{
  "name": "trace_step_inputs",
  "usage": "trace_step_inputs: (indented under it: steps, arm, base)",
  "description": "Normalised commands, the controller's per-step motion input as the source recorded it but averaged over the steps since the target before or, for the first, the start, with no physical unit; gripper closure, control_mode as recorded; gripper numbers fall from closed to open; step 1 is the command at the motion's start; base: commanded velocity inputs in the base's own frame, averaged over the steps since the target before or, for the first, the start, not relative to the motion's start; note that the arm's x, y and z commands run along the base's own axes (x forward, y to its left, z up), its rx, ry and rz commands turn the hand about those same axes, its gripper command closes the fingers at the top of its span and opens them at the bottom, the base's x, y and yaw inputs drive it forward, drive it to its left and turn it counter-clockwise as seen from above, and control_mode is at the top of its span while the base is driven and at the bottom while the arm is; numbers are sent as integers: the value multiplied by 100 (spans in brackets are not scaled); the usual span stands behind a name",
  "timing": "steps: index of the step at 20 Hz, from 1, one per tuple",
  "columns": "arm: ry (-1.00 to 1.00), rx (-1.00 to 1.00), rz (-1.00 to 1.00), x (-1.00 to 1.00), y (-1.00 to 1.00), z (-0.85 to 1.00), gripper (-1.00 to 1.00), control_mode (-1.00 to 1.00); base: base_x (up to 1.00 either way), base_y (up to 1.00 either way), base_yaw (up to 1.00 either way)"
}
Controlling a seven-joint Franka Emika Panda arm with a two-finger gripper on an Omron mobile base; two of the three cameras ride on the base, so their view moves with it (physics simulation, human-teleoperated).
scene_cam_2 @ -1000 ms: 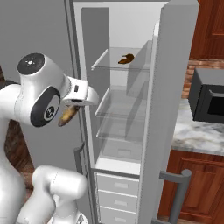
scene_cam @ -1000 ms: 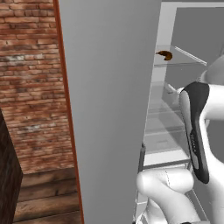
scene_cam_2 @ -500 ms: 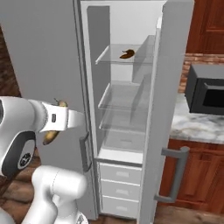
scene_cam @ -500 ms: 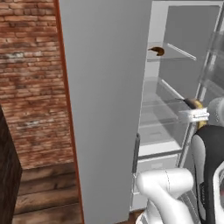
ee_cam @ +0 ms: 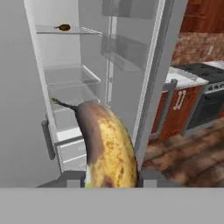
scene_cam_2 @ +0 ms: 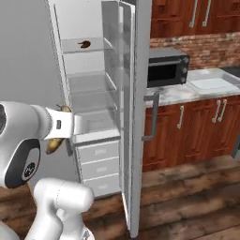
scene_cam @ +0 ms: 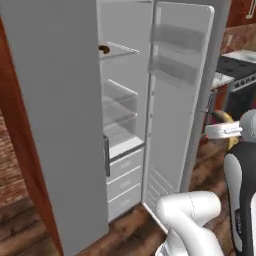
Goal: Pick up both bananas from the fridge and place them inside the tupperware on the counter.
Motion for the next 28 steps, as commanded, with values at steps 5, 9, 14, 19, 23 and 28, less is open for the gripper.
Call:
trace_step_inputs:
  steps: [5,9,14,19,23,28]
  arm:
    - [0,0,0,0,0,0,100,100]
    - [0,0,0,0,0,0,100,100]
    - [0,0,0,0,0,0,100,100]
    - [0,0,0,0,0,0,100,100]
    - [0,0,0,0,0,0,100,100]
    - [0,0,0,0,0,0,100,100]
  base:
    - [-56,2,-100]
    - [-21,-9,-100]
    - [21,-37,-75]
    - [73,-41,-20]
    - [96,-40,0]
    - [91,-53,20]
